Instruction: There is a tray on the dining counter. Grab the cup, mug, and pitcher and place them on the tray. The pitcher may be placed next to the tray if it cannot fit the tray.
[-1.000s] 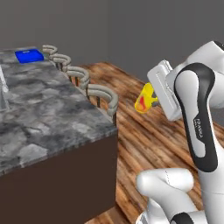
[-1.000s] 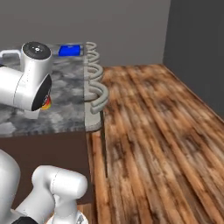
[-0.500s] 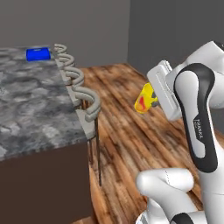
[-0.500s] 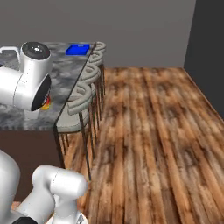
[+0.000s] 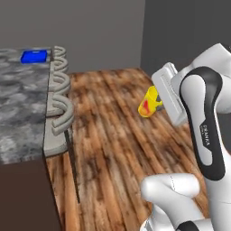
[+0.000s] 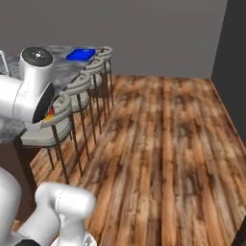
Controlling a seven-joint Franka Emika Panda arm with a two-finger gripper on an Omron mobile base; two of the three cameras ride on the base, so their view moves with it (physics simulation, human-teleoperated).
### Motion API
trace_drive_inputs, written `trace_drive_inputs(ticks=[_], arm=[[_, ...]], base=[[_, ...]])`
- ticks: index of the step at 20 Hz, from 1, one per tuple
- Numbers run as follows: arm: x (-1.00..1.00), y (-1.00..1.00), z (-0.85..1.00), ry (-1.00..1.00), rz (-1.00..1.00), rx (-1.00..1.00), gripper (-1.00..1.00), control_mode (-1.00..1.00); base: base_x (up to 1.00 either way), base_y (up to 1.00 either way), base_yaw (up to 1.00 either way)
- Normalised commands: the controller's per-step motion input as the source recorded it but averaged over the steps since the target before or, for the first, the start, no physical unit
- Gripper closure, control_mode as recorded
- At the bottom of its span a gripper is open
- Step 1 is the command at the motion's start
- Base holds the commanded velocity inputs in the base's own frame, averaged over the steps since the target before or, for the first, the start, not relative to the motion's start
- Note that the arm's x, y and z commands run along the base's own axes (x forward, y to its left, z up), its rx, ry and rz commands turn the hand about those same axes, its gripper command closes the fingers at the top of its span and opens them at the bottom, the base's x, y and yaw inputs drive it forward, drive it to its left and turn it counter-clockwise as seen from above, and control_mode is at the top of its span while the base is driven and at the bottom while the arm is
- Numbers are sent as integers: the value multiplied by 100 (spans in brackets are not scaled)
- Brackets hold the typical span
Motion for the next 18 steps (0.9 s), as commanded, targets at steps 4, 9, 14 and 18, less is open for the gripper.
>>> trace_drive_inputs(ticks=[4,9,14,18], arm=[[0,0,0,0,0,0,100,100],[0,0,0,0,0,0,100,100],[0,0,0,0,0,0,100,100],[0,0,0,0,0,0,100,100]], base=[[99,-100,6],[100,-100,0],[100,-100,0],[100,-99,0]])
